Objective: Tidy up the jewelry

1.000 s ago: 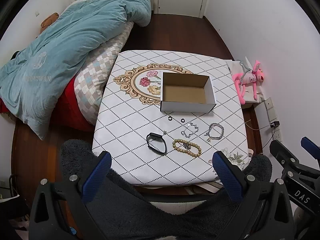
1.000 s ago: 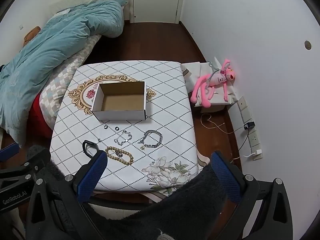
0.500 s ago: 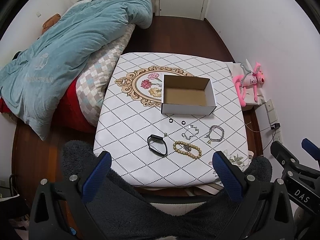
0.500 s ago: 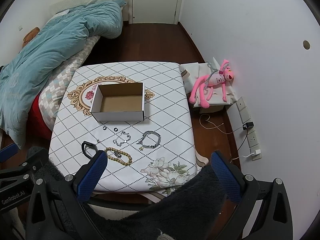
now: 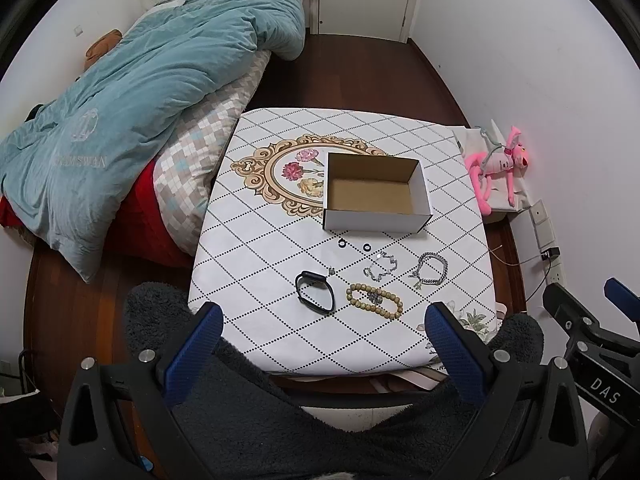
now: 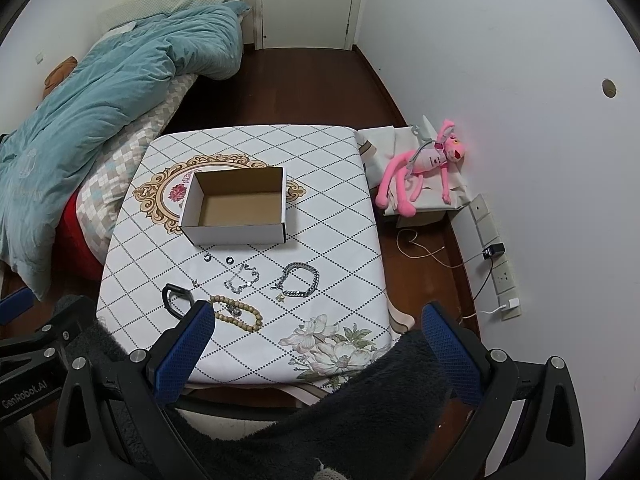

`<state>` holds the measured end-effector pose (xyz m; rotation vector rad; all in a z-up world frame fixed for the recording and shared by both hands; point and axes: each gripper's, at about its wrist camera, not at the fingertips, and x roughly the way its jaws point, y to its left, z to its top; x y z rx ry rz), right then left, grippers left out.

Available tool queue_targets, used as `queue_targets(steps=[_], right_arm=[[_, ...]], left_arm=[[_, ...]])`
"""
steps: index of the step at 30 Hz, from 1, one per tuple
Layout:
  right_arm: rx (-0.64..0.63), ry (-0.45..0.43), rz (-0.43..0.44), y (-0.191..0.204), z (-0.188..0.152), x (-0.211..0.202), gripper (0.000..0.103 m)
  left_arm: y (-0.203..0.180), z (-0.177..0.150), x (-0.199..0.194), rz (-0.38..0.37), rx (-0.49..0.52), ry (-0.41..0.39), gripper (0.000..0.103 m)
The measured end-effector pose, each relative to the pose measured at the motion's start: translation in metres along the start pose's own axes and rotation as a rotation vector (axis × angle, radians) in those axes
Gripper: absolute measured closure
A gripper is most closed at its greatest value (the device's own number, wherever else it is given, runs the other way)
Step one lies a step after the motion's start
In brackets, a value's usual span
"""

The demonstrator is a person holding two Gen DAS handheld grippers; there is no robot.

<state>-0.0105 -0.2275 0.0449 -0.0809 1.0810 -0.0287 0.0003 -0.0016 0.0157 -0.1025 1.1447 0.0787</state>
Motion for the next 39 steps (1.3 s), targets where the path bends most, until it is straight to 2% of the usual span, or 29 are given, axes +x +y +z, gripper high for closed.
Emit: queue_targets(steps=[39], right_arm=[[0.002, -0.012, -0.012, -0.0010, -0.0001, -0.0061, 0.000]], left_arm=[[-0.0013, 0.0003, -0.0042, -0.001, -0.001, -0.008, 0.000]])
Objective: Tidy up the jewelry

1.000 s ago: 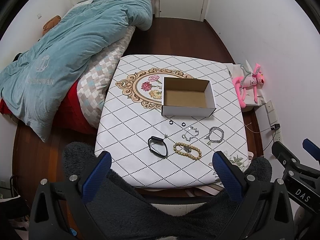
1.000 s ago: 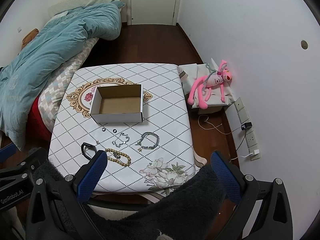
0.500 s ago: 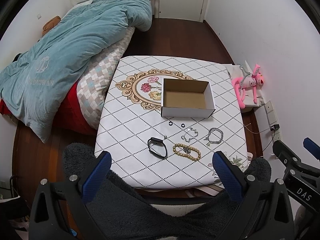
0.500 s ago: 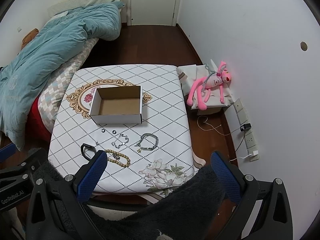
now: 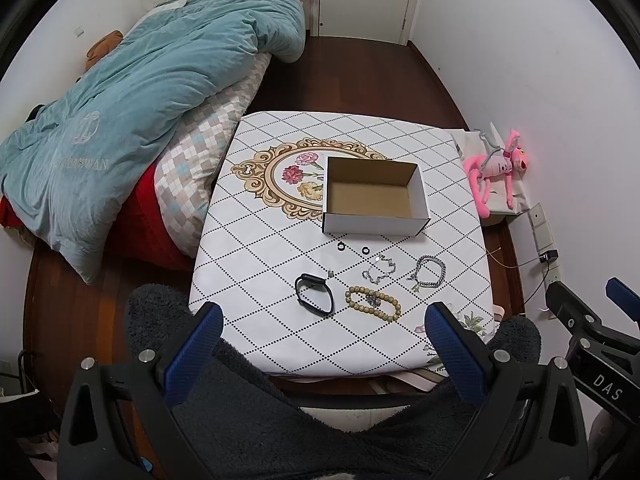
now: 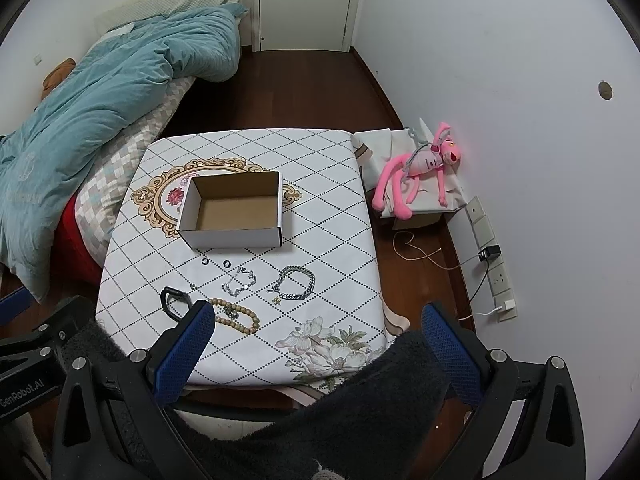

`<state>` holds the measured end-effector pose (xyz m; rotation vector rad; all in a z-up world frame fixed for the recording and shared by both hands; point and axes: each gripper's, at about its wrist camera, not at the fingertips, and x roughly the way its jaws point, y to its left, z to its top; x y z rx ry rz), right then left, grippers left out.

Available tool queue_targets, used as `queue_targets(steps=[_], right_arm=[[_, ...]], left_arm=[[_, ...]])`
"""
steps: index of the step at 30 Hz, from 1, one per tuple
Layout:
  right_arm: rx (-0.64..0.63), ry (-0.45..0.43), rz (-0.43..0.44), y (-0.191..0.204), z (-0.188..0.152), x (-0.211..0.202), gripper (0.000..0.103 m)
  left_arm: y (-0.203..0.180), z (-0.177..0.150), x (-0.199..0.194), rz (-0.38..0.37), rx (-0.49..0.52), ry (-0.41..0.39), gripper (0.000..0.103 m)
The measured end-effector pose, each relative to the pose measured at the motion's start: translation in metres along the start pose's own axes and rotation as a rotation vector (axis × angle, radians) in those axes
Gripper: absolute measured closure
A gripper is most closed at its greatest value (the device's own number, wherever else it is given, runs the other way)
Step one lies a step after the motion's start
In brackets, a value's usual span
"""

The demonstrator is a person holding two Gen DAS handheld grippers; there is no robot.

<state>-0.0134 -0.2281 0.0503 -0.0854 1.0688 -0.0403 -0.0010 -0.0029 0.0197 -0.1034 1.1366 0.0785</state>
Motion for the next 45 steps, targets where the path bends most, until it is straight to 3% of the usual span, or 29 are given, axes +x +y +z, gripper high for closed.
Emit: queue_targets(steps=[6, 10, 17, 21, 23, 25, 28, 32, 36, 38, 39, 40, 44, 45], right_arm=[[0.029, -0.004, 0.007, -0.002, 0.000, 0.006, 0.000], [0.061, 0.036, 0.032, -0.003, 0.006, 0.036, 0.000], [0.010, 0.172, 0.049, 0.022, 0.009, 0.125, 0.001], [-0.027, 0.280, 0.066, 0.038, -0.002, 0.183, 0.012], [-0.030, 0.335, 0.084, 0.046, -0.010, 0.210, 0.016], [-0.030, 0.384, 0.107, 0.054, -0.019, 0.233, 0.021], [-0.032, 0.434, 0.133, 0.064, -0.034, 0.261, 0.029], [-0.038, 0.461, 0.143, 0.075, -0.051, 0.280, 0.041], [-0.074, 0.445, 0.135, 0.088, -0.064, 0.286, 0.059], [-0.100, 0.424, 0.118, 0.094, -0.068, 0.286, 0.071], [-0.104, 0.415, 0.115, 0.095, -0.070, 0.286, 0.087], [-0.096, 0.415, 0.109, 0.094, -0.073, 0.287, 0.093], [-0.087, 0.402, 0.093, 0.086, -0.083, 0.288, 0.093], [-0.090, 0.402, 0.099, 0.087, -0.085, 0.289, 0.093]], left_arm=[[0.005, 0.003, 0.010, 0.017, -0.007, -0.018, 0.000], [0.017, 0.014, 0.047, 0.099, -0.024, -0.038, 0.000], [0.035, 0.016, 0.128, 0.171, -0.015, 0.063, 0.001], [0.039, 0.011, 0.173, 0.164, -0.003, 0.147, 0.003], [0.040, 0.004, 0.197, 0.147, -0.001, 0.196, 0.009], [0.040, 0.001, 0.216, 0.125, -0.005, 0.246, 0.029], [0.043, -0.010, 0.241, 0.095, -0.021, 0.312, 0.049], [0.046, -0.025, 0.262, 0.051, -0.071, 0.369, 0.053], [0.046, -0.033, 0.273, 0.034, -0.094, 0.381, 0.053], [0.044, -0.035, 0.273, 0.032, -0.092, 0.353, 0.055], [0.044, -0.035, 0.274, 0.027, -0.087, 0.349, 0.055], [0.042, -0.036, 0.273, 0.031, -0.076, 0.343, 0.061], [0.036, -0.036, 0.269, 0.044, -0.016, 0.304, 0.082], [0.035, -0.036, 0.268, 0.041, -0.005, 0.296, 0.093]])
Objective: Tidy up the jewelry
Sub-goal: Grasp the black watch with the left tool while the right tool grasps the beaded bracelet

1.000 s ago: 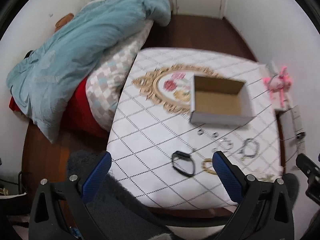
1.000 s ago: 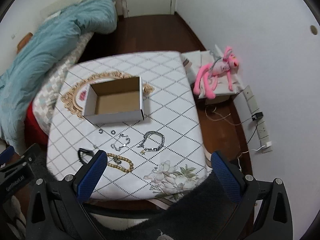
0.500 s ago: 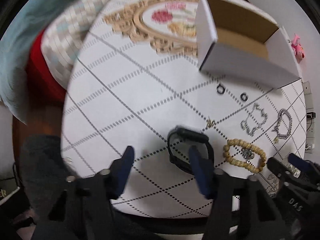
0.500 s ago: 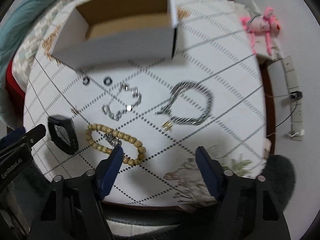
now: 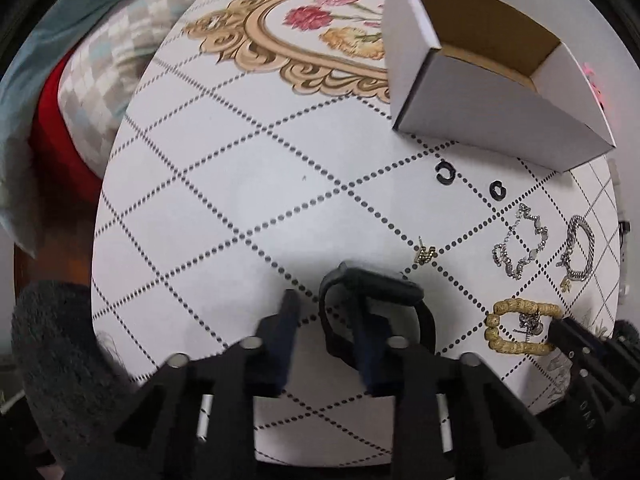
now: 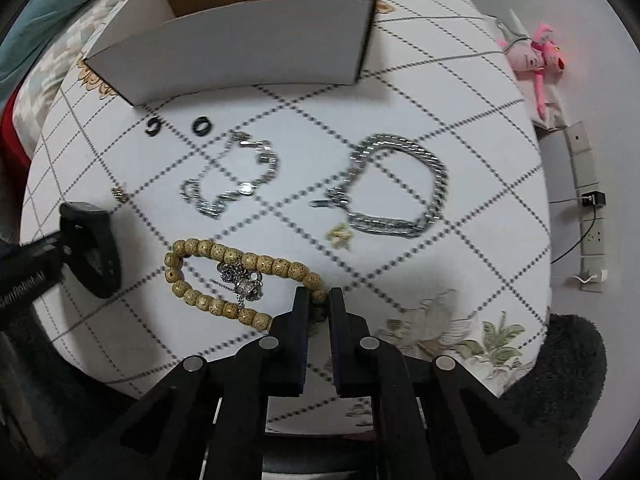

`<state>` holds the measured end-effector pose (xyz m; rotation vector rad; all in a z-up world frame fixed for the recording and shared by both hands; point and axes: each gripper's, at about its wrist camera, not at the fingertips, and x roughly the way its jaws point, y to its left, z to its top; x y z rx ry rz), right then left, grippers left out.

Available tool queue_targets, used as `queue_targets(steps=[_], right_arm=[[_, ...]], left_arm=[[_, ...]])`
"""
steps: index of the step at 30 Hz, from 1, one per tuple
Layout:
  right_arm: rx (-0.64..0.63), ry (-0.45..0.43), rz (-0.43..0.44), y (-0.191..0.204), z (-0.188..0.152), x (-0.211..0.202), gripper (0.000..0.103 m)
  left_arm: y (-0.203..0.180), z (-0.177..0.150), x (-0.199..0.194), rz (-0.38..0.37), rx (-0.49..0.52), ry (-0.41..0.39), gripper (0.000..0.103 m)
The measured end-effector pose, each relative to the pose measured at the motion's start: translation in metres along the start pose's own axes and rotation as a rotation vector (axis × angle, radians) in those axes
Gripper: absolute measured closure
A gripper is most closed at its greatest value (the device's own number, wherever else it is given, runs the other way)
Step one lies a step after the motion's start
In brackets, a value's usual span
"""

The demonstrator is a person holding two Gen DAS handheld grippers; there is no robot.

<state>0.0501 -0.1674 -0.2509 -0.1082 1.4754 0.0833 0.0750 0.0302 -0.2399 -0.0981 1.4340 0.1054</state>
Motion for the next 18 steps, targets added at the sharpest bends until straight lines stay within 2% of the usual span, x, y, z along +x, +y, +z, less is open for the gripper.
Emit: queue_targets(steps=[1, 6, 9, 13, 18], right_arm=[[0.000, 0.000, 0.002, 0.000, -0.001, 0.000, 0.093], [0.006, -0.045, -0.006, 0.004, -0.004, 0.002, 0.092], [0.018, -0.071, 0.000, -0.002, 0.001, -0.013, 0.093], [0.084, -0.076, 0.101, -0.019, -0.005, -0.015, 0.094], [0.109, -0.145, 0.197, -0.024, -0.003, -0.048, 0.094]], left_arm=[[-0.001, -0.001, -0.001, -0.004, 0.007, -0.009, 0.098], [-0.003, -0.008, -0.008, 0.004, 0.035, -0.051, 0.100], [-0.008, -0.013, -0.011, -0.006, 0.040, -0.072, 0.101], [-0.006, -0.023, -0.025, -0.047, 0.036, -0.096, 0.101], [-0.016, -0.031, -0.057, -0.099, 0.057, -0.156, 0.101]])
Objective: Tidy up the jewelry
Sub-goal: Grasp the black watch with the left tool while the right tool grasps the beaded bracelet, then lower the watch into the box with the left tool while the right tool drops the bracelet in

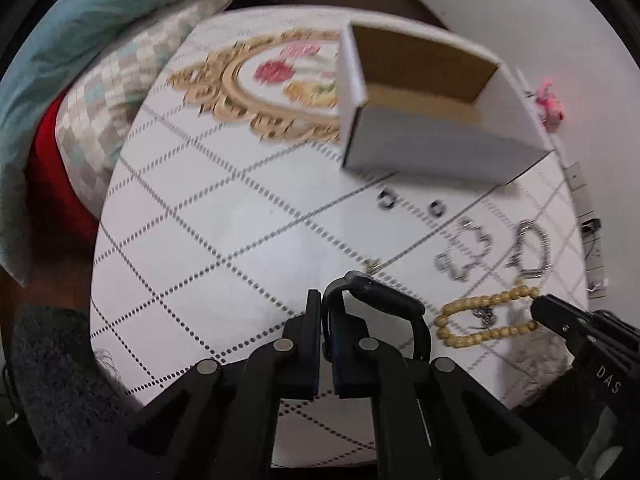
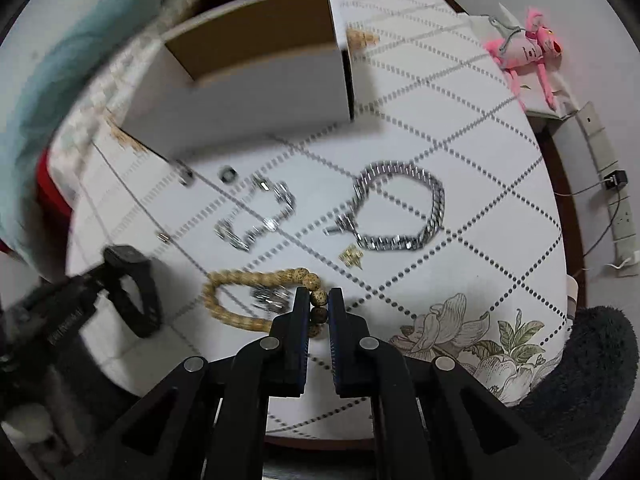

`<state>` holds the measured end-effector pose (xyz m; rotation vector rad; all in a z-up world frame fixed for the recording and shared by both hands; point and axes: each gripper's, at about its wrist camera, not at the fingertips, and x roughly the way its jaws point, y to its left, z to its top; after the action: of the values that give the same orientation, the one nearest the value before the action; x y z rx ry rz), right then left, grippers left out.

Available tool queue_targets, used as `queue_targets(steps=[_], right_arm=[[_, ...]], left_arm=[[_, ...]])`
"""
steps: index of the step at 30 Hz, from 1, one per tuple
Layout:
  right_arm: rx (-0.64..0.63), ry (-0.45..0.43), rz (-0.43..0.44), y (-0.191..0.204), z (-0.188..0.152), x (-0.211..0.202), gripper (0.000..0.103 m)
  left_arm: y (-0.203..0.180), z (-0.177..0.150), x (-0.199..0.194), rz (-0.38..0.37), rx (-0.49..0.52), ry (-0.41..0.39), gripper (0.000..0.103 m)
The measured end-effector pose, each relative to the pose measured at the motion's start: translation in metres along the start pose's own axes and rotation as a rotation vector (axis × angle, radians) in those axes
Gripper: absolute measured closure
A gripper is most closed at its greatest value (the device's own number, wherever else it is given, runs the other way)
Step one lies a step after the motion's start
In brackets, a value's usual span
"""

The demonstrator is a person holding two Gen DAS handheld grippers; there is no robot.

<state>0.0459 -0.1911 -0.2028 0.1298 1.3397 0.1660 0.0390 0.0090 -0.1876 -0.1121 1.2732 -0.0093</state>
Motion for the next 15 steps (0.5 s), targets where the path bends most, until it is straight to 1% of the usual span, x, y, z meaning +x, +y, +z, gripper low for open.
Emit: queue_targets(steps=[2, 5, 6, 8, 9, 10, 13, 15], right_arm=[[-0.008, -0.020, 0.028, 0.005, 0.005, -0.014, 0.094], [-0.028, -0.062, 0.063, 0.010, 0.021, -0.036, 0.094], [-0.034, -0.075, 0.070, 0.009, 0.028, -0.040, 0.094], [-0.048, -0.113, 0.094, 0.009, 0.040, -0.062, 0.094], [-0.055, -0.131, 0.104, 0.013, 0.046, -0.071, 0.094], [-0.064, -0.157, 0.117, 0.016, 0.057, -0.083, 0.094], [-0.087, -0.219, 0.138, 0.021, 0.084, -0.110, 0.094], [-0.099, -0.252, 0.143, 0.025, 0.108, -0.122, 0.094]], left_arm=[[-0.007, 0.002, -0.016, -0.022, 0.013, -0.027, 0.101], [-0.013, 0.015, -0.036, -0.049, 0.023, -0.063, 0.101], [-0.013, 0.029, -0.038, -0.059, 0.024, -0.074, 0.101], [-0.019, 0.046, -0.052, -0.076, 0.033, -0.107, 0.101], [-0.019, 0.062, -0.048, -0.077, 0.037, -0.117, 0.101], [-0.020, 0.073, -0.054, -0.081, 0.040, -0.134, 0.101], [-0.018, 0.107, -0.054, -0.093, 0.038, -0.149, 0.101], [-0.017, 0.126, -0.049, -0.094, 0.038, -0.149, 0.101]])
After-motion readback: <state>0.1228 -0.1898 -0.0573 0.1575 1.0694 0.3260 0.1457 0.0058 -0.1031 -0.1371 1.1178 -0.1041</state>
